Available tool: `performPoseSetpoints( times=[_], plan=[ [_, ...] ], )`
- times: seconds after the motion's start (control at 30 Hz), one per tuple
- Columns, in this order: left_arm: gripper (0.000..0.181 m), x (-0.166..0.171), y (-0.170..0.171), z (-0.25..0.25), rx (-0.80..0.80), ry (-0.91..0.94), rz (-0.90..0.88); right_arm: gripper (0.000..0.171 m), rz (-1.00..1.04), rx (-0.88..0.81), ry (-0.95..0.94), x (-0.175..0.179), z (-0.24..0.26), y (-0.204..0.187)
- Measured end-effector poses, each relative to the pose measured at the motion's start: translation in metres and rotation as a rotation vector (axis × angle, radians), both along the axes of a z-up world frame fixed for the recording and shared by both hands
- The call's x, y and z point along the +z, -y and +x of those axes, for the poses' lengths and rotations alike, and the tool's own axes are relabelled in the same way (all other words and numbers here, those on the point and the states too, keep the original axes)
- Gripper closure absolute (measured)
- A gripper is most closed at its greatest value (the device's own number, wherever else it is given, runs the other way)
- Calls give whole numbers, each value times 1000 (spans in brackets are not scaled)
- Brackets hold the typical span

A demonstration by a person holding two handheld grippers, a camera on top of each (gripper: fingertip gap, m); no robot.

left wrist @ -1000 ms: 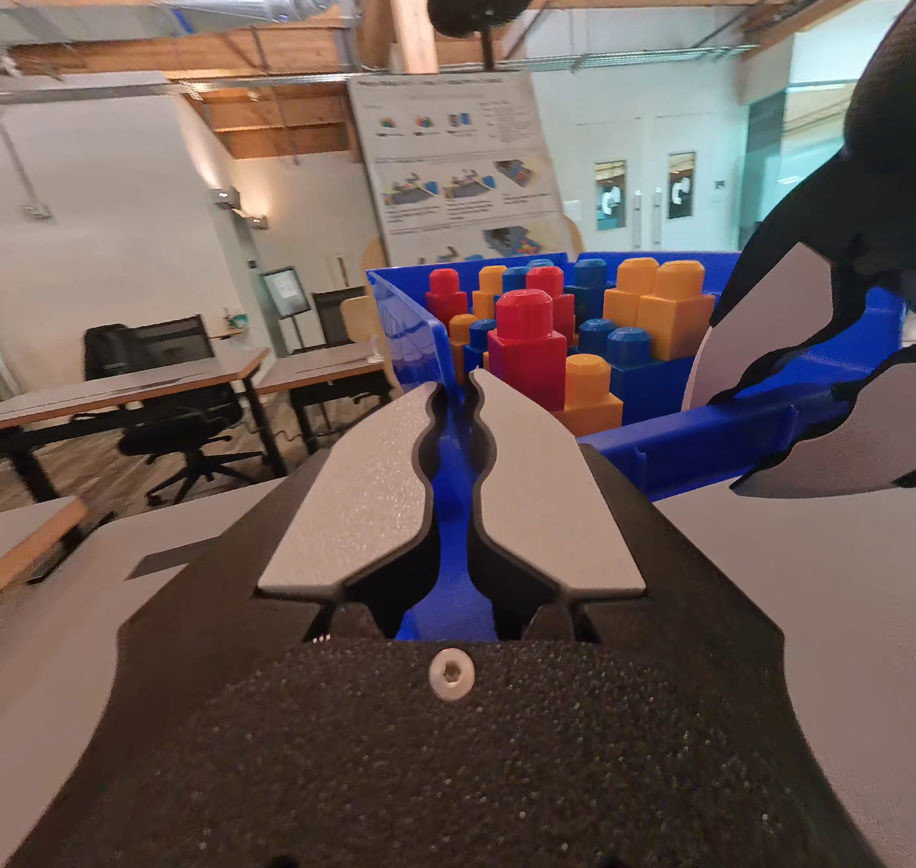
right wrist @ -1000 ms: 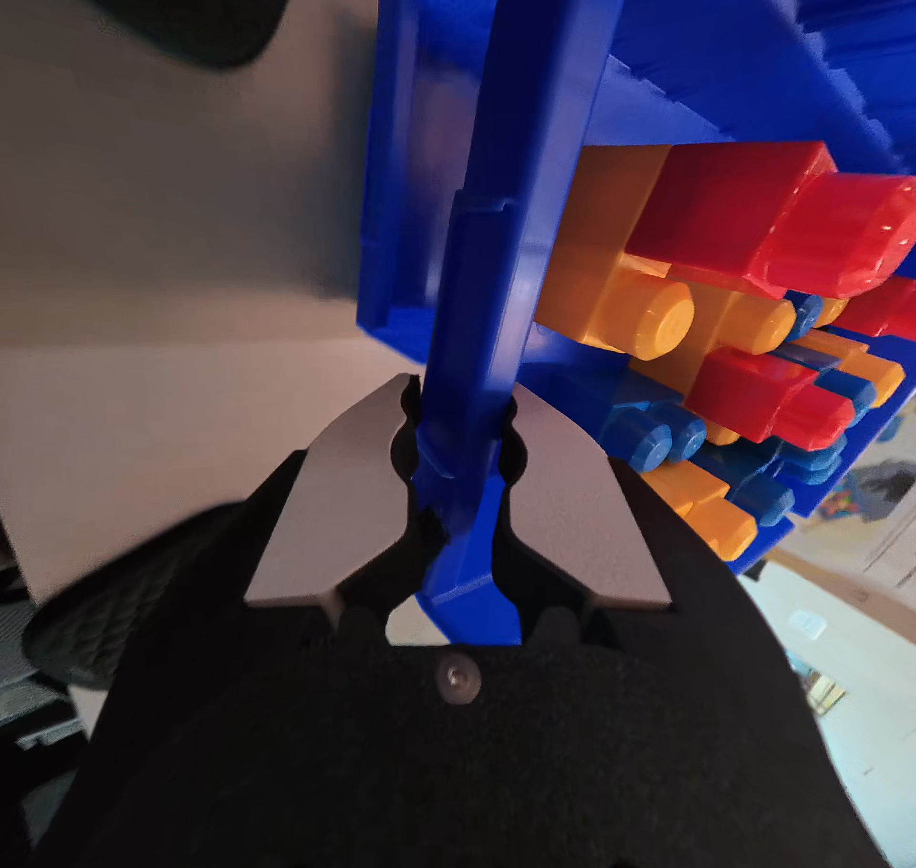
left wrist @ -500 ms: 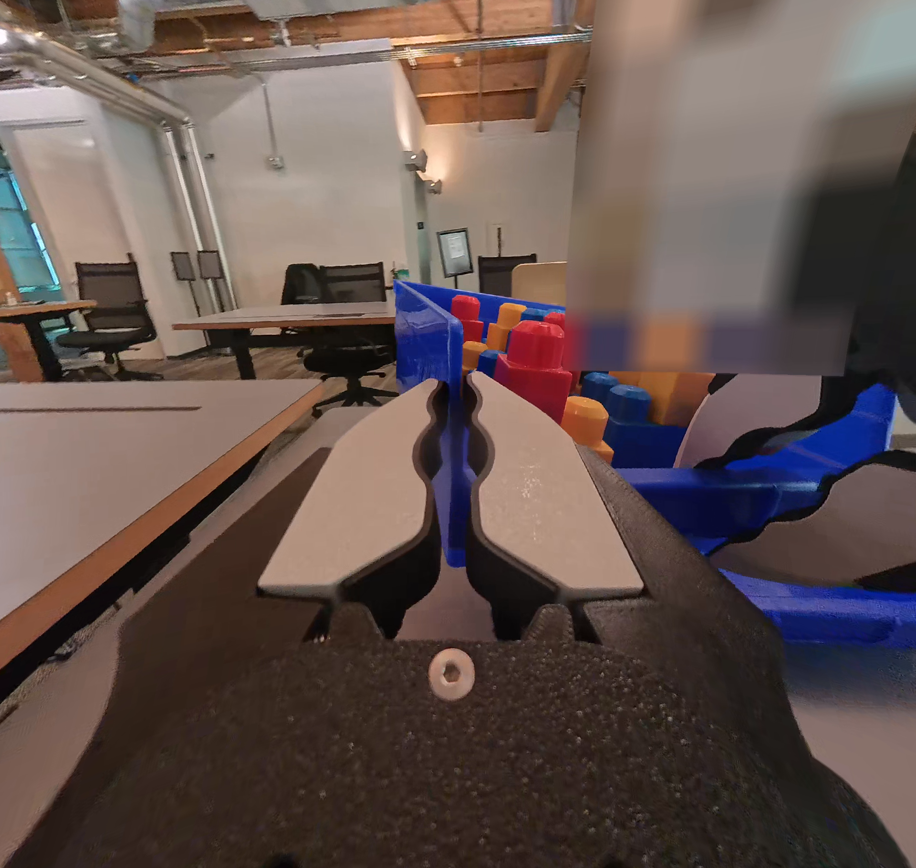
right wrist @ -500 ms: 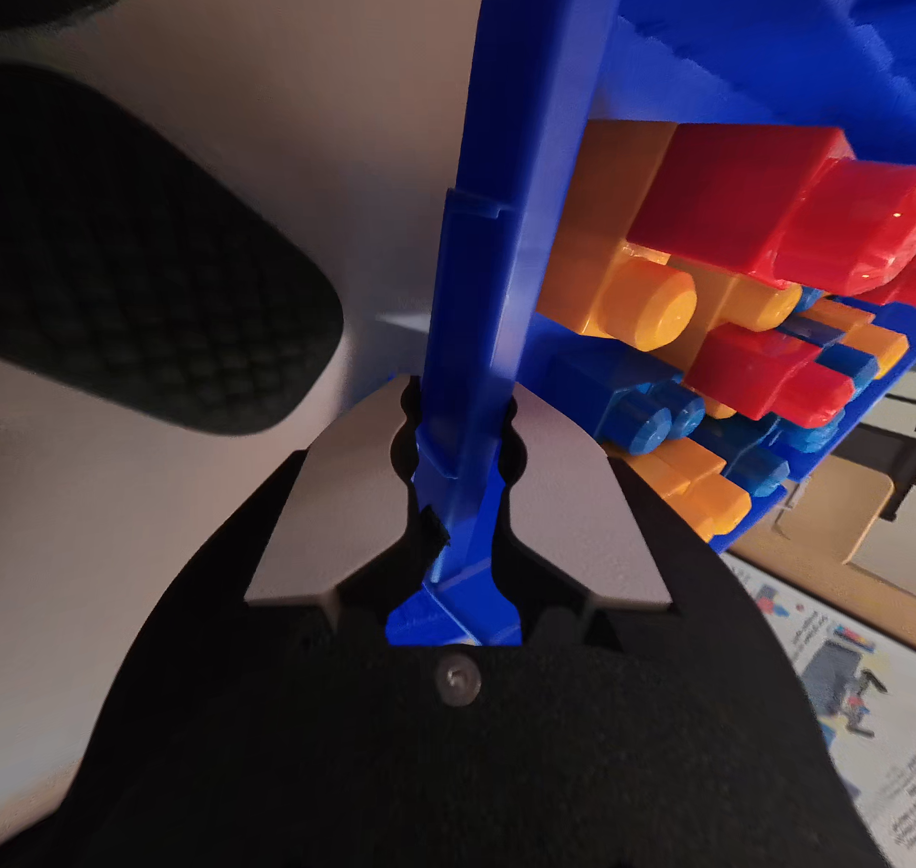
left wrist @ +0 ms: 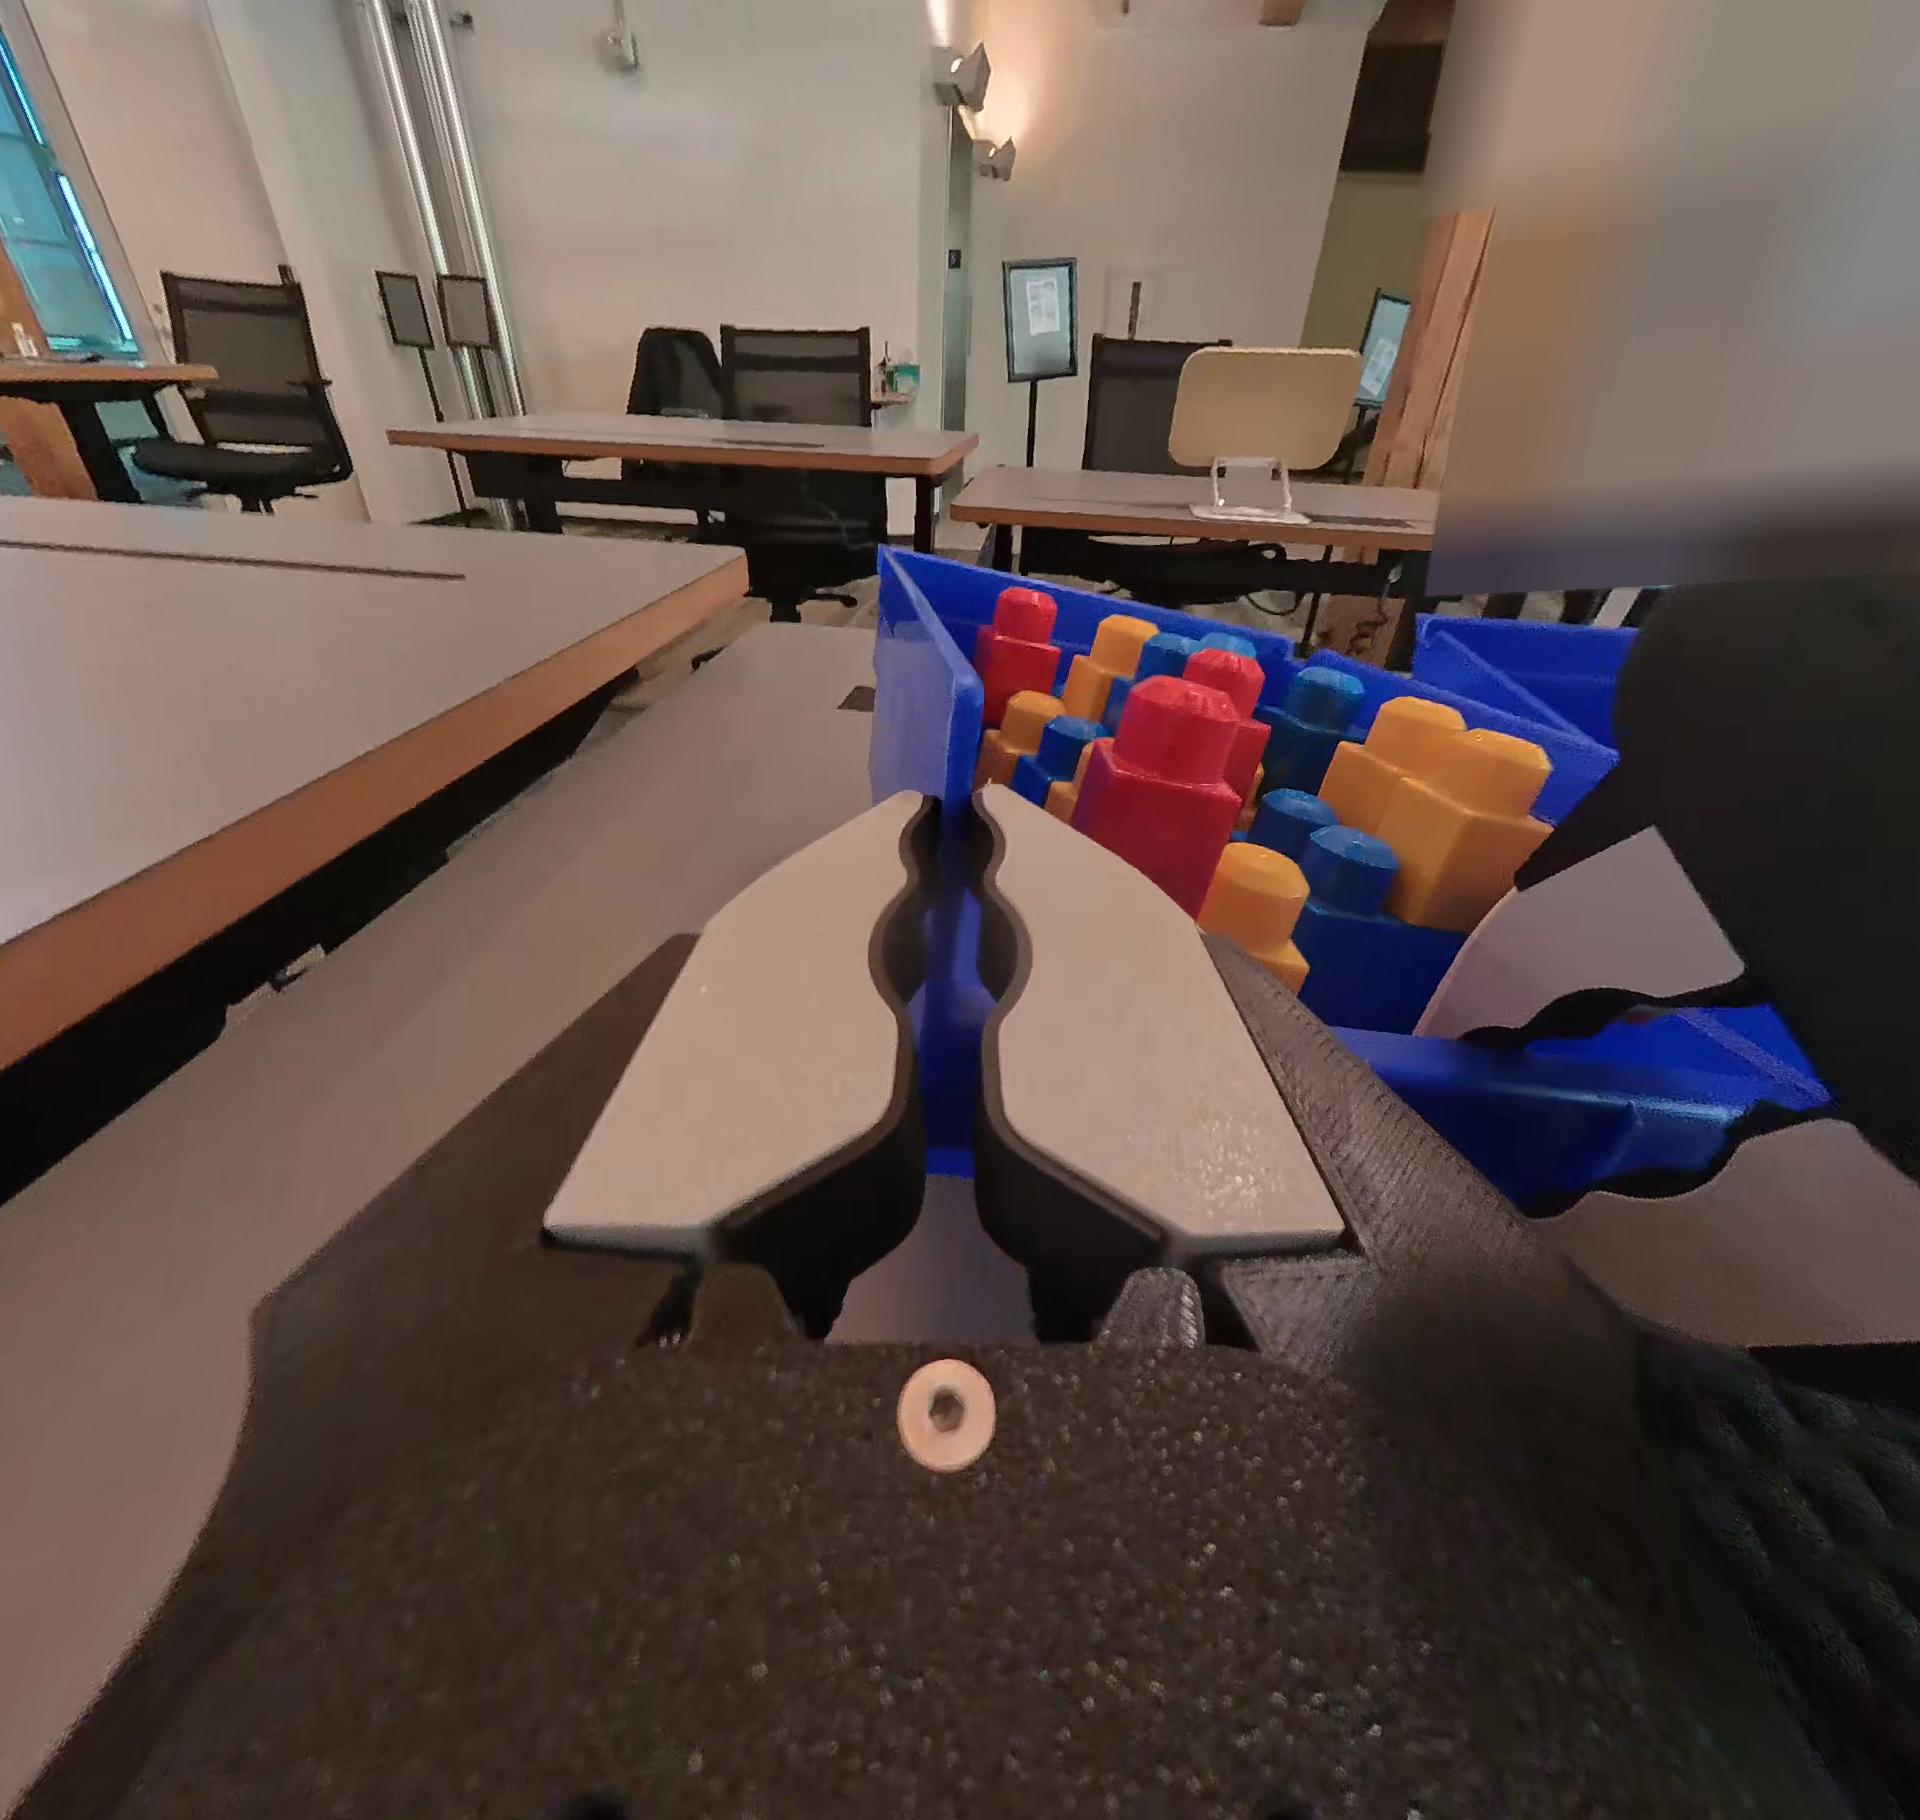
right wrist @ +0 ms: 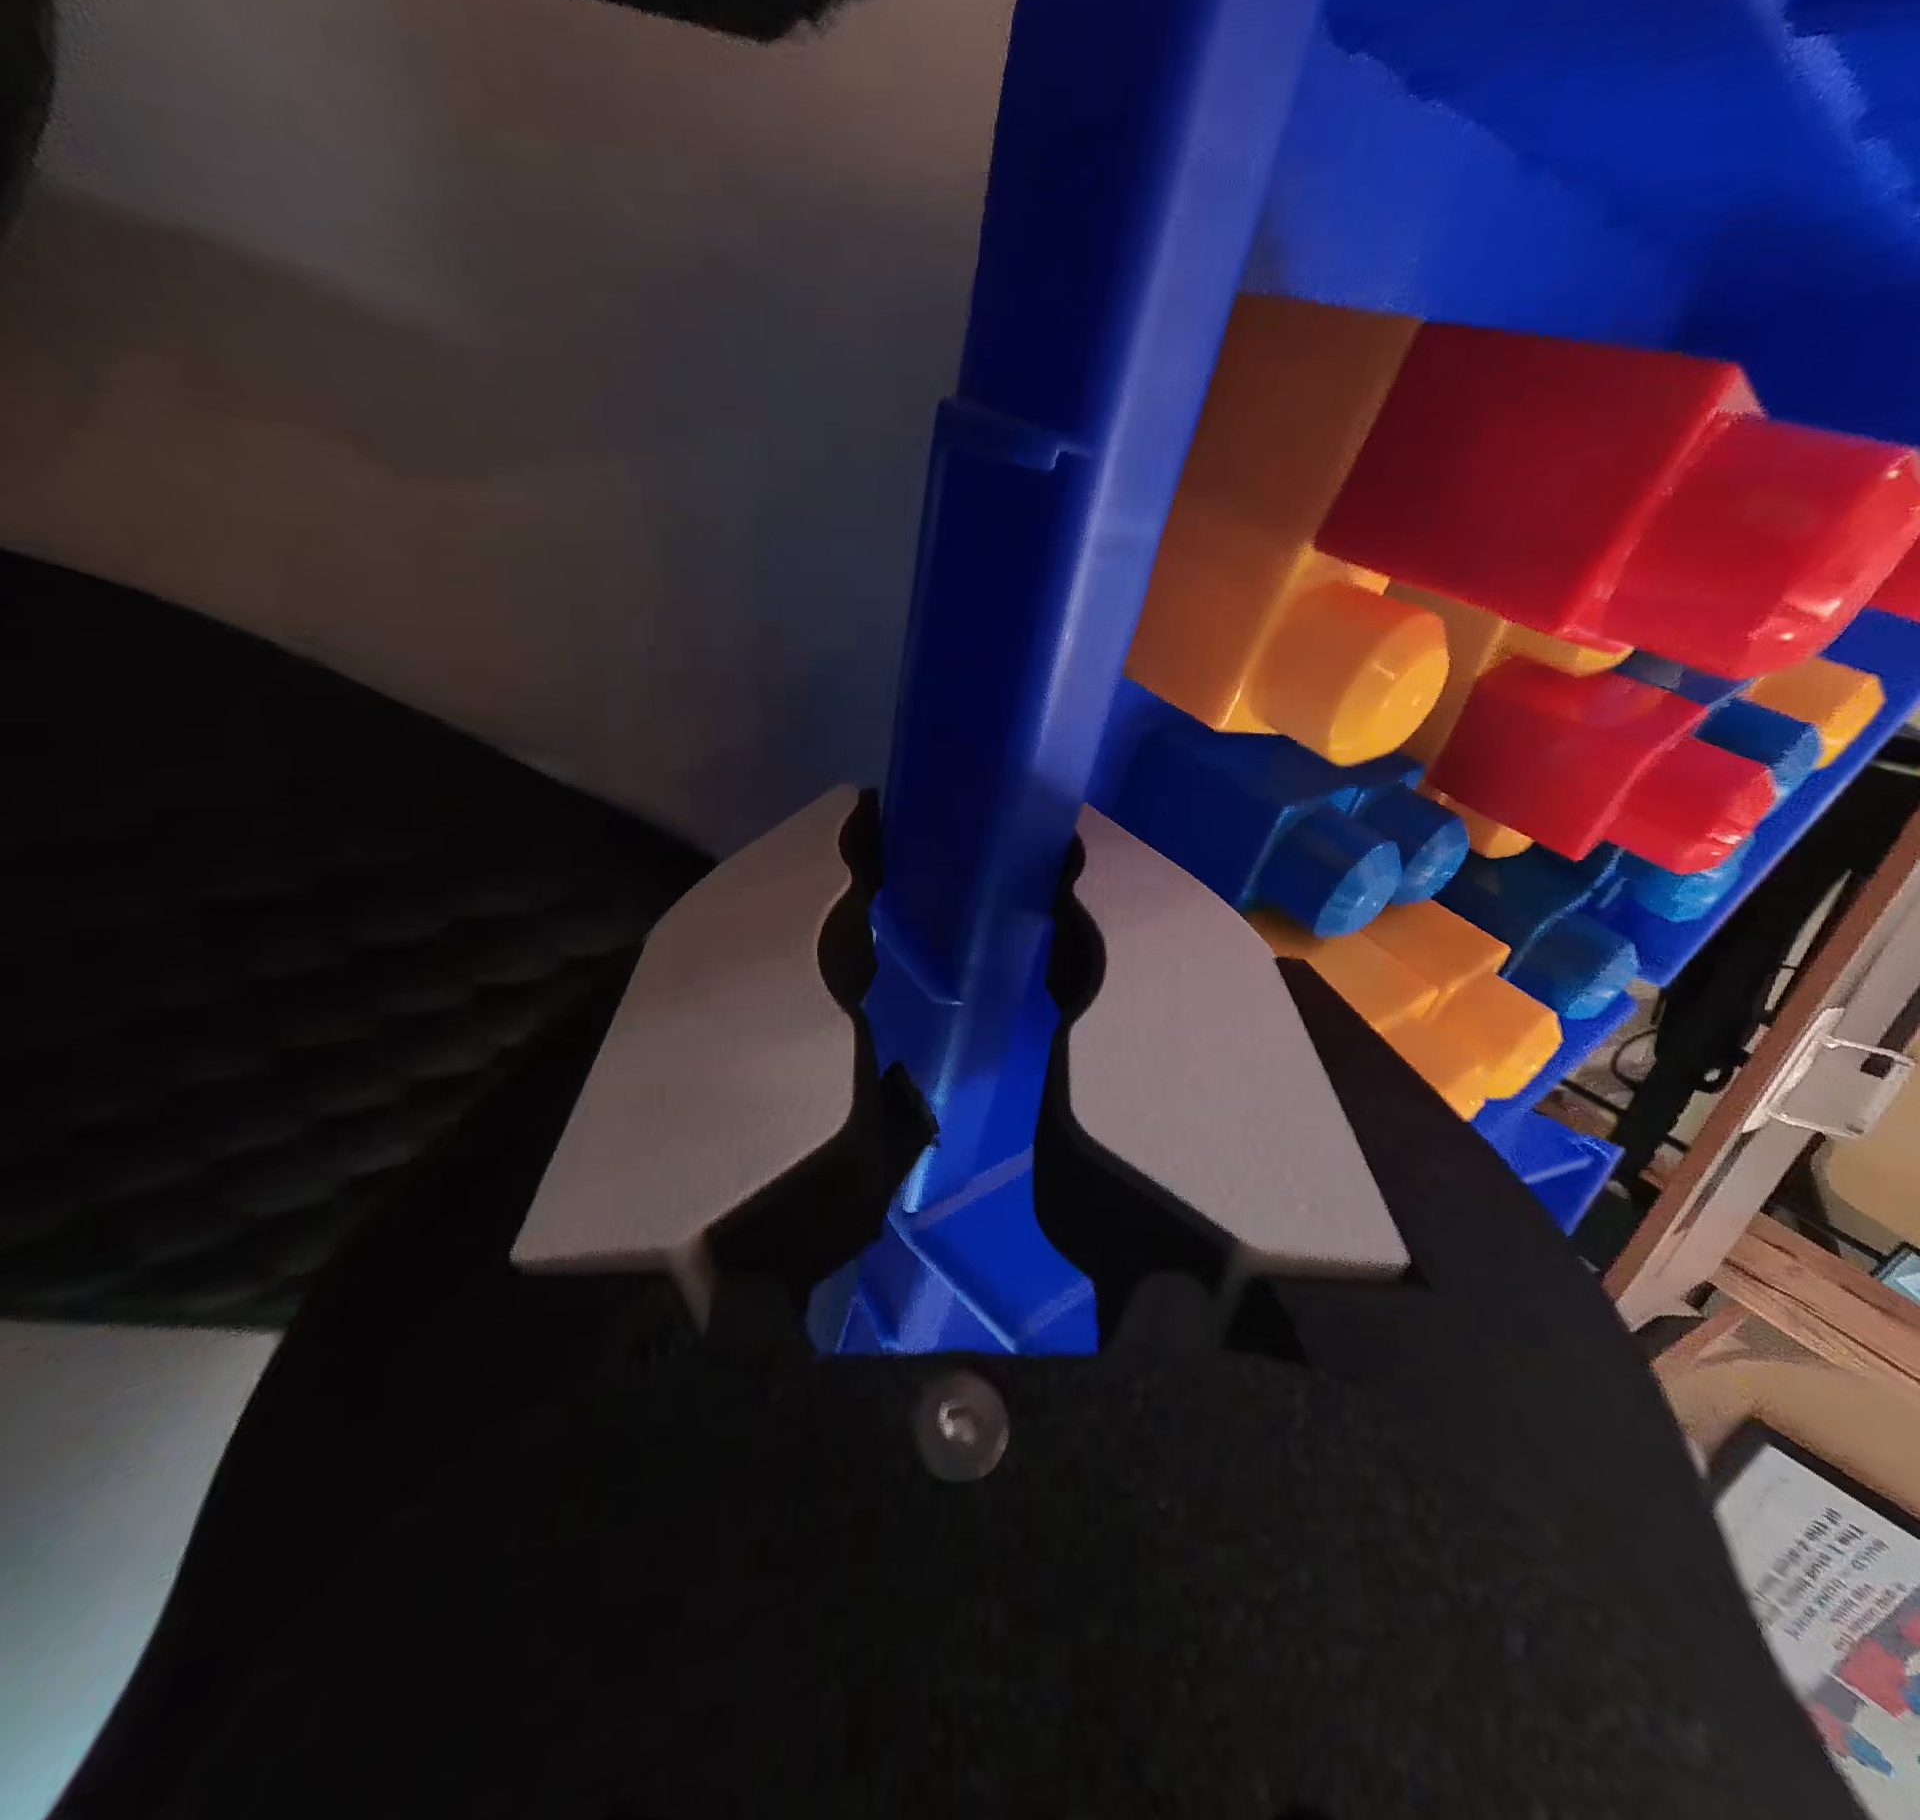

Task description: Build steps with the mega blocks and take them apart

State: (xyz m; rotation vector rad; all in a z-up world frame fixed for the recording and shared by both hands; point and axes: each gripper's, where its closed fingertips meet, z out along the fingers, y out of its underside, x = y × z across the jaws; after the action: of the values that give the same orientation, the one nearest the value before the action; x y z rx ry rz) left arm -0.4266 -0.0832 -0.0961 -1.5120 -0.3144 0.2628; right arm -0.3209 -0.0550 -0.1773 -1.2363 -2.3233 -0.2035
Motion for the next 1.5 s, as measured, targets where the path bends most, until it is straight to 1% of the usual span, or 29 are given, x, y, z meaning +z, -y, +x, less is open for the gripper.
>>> performPoseSetpoints(
  times=[0.1,0.2,0.27,0.33,0.43,0.5,0.6,0.67,0.77,0.83,0.97,1.07,1.1,1.17,1.2,1.27,1.37,1.5],
  plan=[
    [177,-21,-6,-10,23,65,-52,141,13,-15,-31,-13,-9,-8],
    [177,-49,-17,-19,57,100,-186,139,148,-12,-49,-26,-17,-29],
    [177,-66,-26,-22,56,156,-257,139,223,-18,-48,-32,-20,-44],
    [177,-70,-34,-24,56,175,-279,139,241,-24,-79,-33,-21,-51],
    [177,-71,-41,-30,89,159,-318,136,231,-18,-163,-20,-19,-49],
    [177,-71,-44,-31,90,164,-325,134,163,-20,-198,-14,-11,-40],
    [177,-71,-45,-32,98,149,-332,133,-8,-45,-271,-1,7,-22],
    [171,-69,-42,-30,95,145,-324,134,-136,-74,-347,15,22,-12],
    [160,-57,-35,-27,103,102,-292,134,-266,-141,-480,46,50,-12],
    [159,-46,-29,-23,119,46,-281,134,-280,-201,-562,65,74,-26],
    [160,-21,-28,0,95,-52,-261,131,-248,-354,-703,92,132,-69],
    [162,-5,-35,29,28,-108,-249,125,-204,-502,-775,98,180,-108],
    [162,-1,-39,40,1,-124,-249,121,-190,-559,-794,97,196,-122],
    [163,4,-47,63,-54,-153,-245,107,-145,-675,-819,91,228,-148],
    [164,5,-51,75,-86,-160,-243,101,-153,-723,-827,85,240,-156],
    [164,5,-59,99,-154,-164,-247,92,-215,-793,-850,74,256,-161],
    [164,-1,-69,130,-236,-181,-269,84,-291,-848,-879,56,267,-157],
    [159,-13,-83,163,-326,-174,-292,81,-365,-874,-884,34,260,-147]
  ],
)
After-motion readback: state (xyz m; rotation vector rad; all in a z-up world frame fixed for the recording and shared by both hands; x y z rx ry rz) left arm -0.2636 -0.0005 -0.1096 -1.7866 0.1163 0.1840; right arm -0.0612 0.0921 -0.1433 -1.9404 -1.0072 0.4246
